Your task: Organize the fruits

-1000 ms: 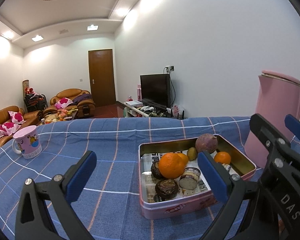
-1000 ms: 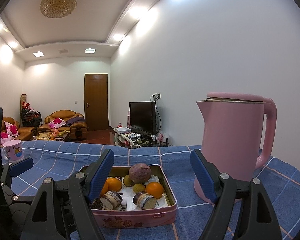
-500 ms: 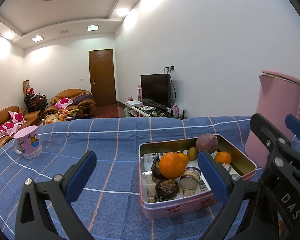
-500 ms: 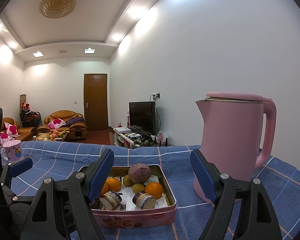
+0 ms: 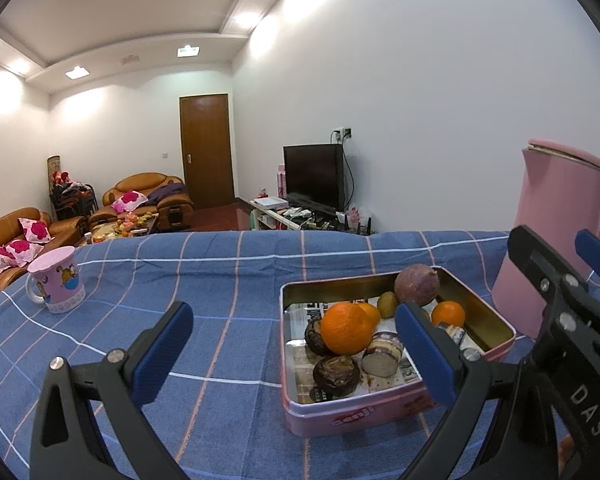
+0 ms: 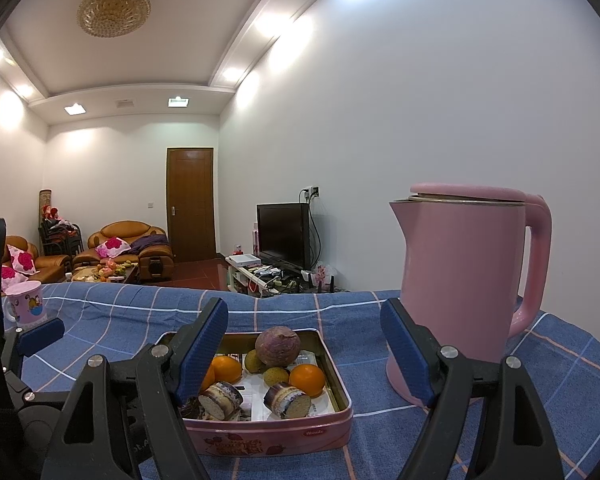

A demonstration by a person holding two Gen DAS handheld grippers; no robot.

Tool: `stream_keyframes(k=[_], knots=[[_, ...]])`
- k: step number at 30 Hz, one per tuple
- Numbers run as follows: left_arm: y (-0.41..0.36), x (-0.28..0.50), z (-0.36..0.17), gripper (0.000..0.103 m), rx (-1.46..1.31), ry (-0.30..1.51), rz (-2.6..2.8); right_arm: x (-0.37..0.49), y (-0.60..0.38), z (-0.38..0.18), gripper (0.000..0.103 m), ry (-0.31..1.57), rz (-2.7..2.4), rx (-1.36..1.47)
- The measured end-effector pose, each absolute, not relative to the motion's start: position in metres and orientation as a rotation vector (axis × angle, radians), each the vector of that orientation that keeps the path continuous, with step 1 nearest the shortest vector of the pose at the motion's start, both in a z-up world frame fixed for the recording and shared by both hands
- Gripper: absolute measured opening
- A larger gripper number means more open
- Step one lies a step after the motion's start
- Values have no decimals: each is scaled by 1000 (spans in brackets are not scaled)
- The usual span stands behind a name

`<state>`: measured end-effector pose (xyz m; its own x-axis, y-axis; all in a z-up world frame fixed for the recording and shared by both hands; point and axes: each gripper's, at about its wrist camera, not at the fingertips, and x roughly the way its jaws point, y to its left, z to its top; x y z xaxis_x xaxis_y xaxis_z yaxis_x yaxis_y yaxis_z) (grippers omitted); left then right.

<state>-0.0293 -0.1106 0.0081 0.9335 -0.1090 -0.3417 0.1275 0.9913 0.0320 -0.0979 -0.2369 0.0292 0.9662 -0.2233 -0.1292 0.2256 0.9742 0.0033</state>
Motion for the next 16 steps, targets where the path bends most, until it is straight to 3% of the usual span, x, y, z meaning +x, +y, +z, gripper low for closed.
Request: stream_keyframes(k=[16], knots=[[-112, -24, 8, 103, 59, 354, -123, -98, -238, 29, 80, 143, -244, 29]])
